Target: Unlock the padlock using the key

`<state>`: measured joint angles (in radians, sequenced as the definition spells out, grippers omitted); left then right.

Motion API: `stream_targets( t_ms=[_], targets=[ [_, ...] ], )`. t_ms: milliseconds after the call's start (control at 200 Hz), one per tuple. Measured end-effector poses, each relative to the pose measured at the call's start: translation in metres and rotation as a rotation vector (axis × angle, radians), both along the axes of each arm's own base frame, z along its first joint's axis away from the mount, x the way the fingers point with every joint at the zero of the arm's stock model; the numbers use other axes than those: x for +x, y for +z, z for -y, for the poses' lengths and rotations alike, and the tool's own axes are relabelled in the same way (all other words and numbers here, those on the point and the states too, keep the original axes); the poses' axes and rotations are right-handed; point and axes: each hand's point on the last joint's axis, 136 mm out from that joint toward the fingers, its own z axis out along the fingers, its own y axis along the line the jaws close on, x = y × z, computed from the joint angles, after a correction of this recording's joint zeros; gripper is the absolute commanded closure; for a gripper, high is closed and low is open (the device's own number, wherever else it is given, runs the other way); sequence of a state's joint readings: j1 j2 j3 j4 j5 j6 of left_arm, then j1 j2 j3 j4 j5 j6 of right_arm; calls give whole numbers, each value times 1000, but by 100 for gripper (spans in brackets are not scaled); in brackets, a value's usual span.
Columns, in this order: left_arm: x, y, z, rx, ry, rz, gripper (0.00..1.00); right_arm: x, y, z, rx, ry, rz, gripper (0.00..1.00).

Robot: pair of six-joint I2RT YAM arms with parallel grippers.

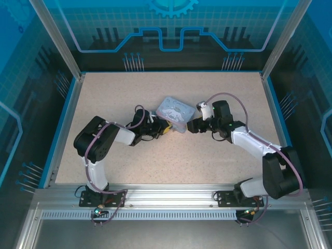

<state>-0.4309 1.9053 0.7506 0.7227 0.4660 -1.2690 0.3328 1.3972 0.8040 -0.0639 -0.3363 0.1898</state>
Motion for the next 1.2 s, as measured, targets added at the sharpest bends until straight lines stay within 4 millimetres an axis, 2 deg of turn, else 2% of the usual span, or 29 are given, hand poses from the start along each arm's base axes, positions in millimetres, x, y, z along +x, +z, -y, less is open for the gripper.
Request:
stream_targets(
  t_ms=[70, 160, 290, 450, 615, 730, 880, 1020, 1096, 1196],
  targets=[
    [1, 0, -1, 6, -2, 10, 76, 6, -1, 3, -29, -39, -20, 28],
    [0, -4, -6, 15, 6, 6, 64, 18, 3, 6, -70, -87, -28, 24],
    [-6, -15, -23, 54, 28, -12, 52, 32, 10, 9, -114, -144, -30, 19],
    [-14, 4, -40, 95, 58, 33, 45, 42, 11, 10, -139, -178, -44, 13],
    [-17, 23, -49, 120, 72, 90, 44, 55, 3, 4, -160, -178, -94, 4],
    [-17, 23, -52, 139, 75, 102, 43, 63, -5, -1, -188, -179, -130, 3],
    [-15, 19, -61, 171, 87, 99, 36, 67, -22, 0, -225, -194, -200, 1],
    [-2, 27, -92, 208, 145, 121, 25, 61, -37, 2, -228, -224, -275, 0],
    [11, 37, -108, 241, 168, 140, 24, 60, -42, 0, -216, -234, -311, 0],
    [28, 59, -116, 258, 179, 197, 24, 68, -45, -7, -186, -231, -341, 0]
  ],
)
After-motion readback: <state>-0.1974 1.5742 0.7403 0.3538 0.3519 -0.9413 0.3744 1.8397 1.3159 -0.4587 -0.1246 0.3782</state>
